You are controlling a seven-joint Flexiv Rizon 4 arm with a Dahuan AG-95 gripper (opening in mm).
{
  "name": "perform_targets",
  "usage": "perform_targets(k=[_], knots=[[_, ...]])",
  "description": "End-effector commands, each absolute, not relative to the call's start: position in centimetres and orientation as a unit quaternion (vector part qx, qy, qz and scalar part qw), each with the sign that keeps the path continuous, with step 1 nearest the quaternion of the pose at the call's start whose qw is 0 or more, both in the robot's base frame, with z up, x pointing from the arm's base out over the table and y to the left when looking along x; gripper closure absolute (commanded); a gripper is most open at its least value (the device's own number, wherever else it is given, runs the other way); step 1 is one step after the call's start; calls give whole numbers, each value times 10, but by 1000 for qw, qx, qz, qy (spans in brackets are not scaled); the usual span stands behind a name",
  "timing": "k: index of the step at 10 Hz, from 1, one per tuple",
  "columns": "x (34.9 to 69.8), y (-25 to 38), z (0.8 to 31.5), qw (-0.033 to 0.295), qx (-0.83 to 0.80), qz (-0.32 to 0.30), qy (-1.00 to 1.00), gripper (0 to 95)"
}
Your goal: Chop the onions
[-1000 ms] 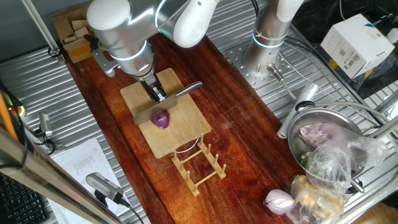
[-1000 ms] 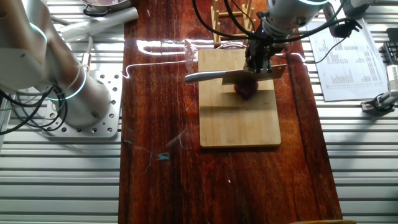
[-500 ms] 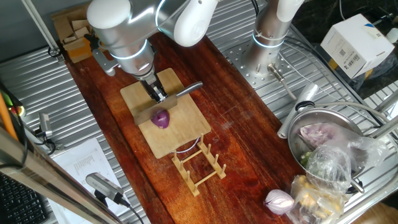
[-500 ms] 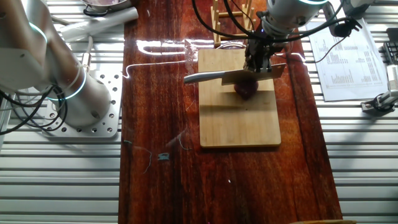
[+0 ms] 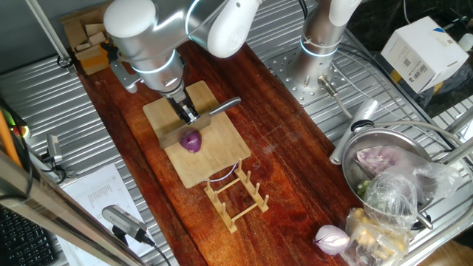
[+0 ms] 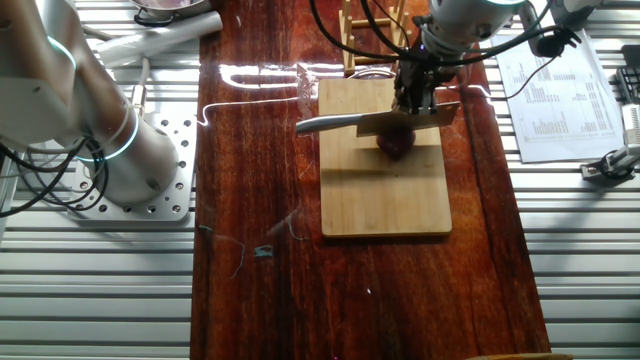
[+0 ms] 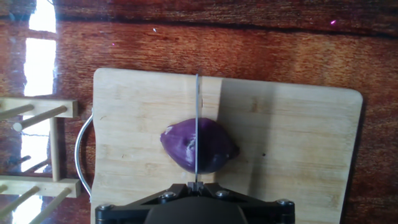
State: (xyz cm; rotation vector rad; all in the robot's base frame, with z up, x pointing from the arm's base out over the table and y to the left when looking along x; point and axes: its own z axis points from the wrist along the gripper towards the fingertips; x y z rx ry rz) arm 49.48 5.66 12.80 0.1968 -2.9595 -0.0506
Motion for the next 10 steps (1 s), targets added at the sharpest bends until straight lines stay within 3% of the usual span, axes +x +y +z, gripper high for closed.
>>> perform_targets(k=[1,10], knots=[[495,56,127,87,66,-17,-994,950],[500,51,108,87,63,-16,-994,950]])
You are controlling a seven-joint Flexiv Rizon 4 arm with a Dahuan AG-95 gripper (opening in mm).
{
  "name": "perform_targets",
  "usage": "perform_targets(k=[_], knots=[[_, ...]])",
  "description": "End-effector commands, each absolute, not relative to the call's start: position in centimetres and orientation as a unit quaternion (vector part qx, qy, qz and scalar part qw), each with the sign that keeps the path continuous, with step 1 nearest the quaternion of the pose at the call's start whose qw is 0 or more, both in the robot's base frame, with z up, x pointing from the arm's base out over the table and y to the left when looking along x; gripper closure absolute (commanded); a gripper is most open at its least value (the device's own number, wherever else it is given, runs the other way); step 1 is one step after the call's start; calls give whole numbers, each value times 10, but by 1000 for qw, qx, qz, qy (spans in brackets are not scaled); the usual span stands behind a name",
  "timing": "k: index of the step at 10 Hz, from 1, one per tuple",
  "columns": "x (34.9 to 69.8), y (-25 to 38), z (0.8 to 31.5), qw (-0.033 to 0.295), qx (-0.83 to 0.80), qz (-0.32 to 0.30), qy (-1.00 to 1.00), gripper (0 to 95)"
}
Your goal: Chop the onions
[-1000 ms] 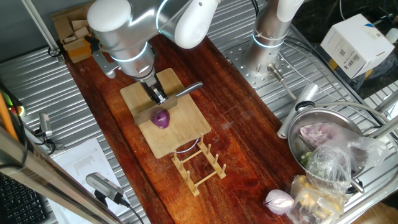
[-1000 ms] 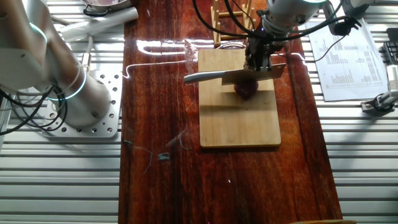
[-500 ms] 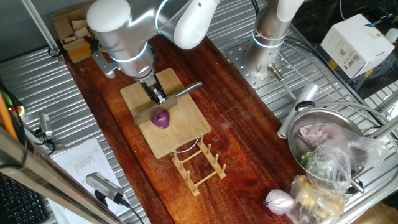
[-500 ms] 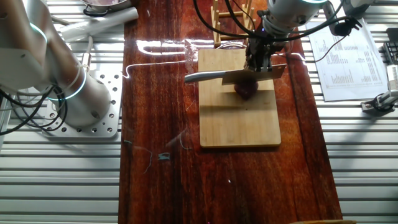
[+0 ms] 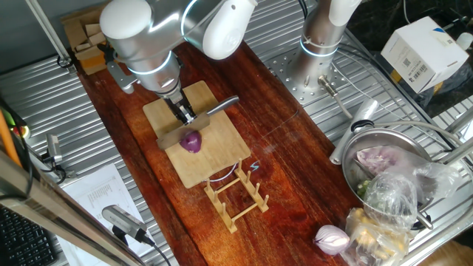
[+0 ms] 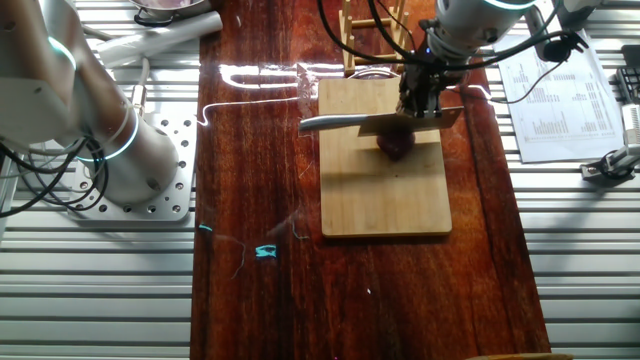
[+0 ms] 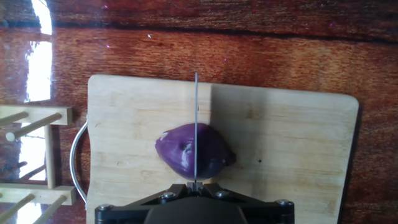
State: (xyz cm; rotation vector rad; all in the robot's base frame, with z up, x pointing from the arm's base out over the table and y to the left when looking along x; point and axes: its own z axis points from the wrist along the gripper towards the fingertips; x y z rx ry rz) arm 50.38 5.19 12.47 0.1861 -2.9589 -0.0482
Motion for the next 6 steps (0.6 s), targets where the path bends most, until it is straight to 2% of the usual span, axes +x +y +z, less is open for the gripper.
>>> perform_targets(k=[1,6], knots=[[500,51,107,87,62,-17,-994,950],[499,52,105,85,61,-18,-994,950]])
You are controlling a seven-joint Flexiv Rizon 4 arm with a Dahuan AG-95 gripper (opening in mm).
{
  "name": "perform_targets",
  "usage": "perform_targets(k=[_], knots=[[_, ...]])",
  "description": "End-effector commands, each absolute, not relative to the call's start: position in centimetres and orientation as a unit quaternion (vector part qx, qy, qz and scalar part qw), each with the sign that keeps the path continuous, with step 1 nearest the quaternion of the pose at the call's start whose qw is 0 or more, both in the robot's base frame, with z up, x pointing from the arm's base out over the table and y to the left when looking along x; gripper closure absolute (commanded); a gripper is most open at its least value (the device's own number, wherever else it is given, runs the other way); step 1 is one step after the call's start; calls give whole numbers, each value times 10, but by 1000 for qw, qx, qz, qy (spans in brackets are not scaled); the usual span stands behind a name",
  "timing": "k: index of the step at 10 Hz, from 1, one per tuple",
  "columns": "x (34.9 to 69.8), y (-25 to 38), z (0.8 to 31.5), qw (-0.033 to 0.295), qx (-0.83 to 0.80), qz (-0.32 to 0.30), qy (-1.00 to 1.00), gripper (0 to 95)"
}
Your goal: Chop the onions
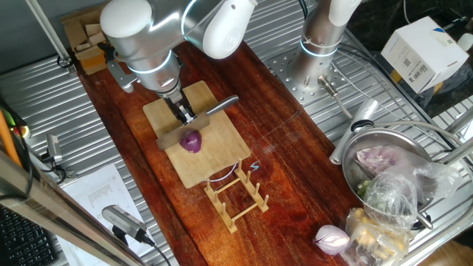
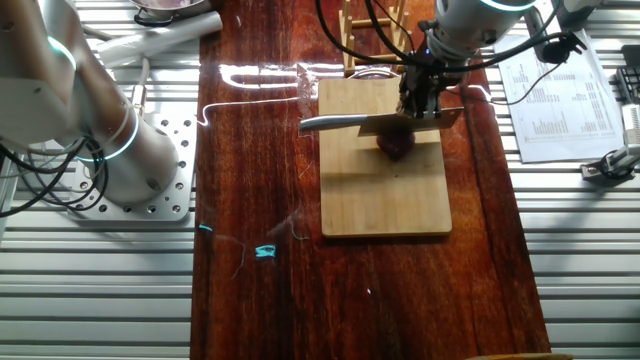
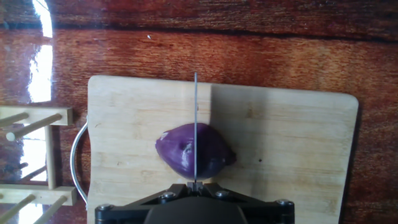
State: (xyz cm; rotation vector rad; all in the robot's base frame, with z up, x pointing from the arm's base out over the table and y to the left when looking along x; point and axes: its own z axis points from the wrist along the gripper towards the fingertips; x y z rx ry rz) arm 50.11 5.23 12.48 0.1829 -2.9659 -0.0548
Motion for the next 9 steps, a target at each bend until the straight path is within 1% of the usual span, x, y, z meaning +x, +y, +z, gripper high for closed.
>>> perform_targets(k=[1,5,9], knots=[[498,52,107,85,61,-18,-994,950],[492,50,124,87,59,-20,-994,950],[491,51,128,88,57,-21,-994,950]])
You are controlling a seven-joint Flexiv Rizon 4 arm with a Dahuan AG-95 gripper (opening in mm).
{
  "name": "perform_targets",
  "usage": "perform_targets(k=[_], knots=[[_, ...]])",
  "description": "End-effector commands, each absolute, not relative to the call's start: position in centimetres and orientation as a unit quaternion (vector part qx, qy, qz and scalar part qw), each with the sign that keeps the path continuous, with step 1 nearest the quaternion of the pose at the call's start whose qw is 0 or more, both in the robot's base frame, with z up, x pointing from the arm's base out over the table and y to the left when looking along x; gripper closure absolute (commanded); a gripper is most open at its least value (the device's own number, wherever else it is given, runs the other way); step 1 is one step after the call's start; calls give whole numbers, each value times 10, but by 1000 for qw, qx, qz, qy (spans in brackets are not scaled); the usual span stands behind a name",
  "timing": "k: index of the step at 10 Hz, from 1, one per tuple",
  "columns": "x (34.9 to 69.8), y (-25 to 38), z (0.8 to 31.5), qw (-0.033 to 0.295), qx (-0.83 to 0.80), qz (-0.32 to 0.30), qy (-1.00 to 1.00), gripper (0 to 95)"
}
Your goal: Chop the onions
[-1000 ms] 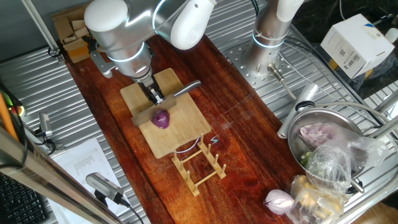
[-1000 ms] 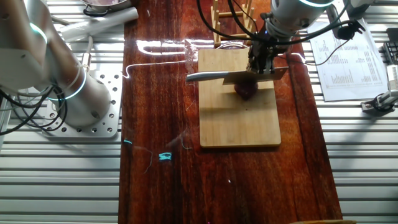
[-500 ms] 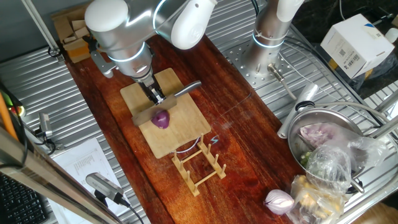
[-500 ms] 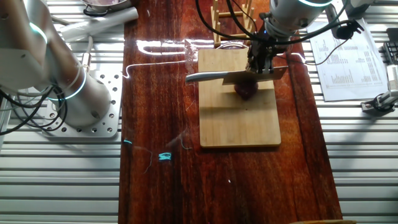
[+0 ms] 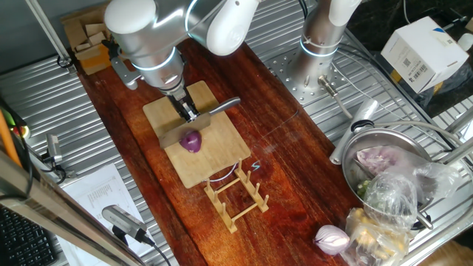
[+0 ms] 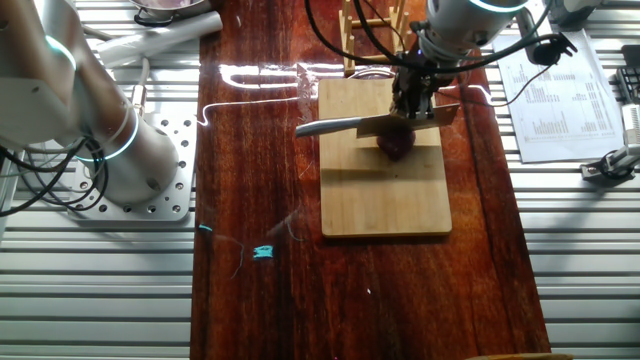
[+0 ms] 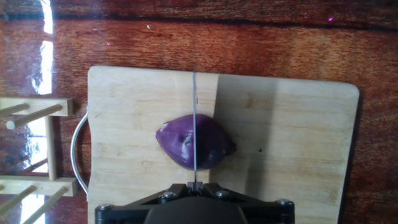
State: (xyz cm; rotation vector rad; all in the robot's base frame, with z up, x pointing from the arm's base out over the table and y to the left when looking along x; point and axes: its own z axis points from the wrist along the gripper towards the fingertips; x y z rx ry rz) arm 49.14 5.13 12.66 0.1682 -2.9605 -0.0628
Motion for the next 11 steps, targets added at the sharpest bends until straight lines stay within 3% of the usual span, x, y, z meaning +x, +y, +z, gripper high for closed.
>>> perform_targets(k=[1,11], knots=[[492,51,128,87,58,-22,-994,950],[496,55,134,88,55,-22,-994,950]])
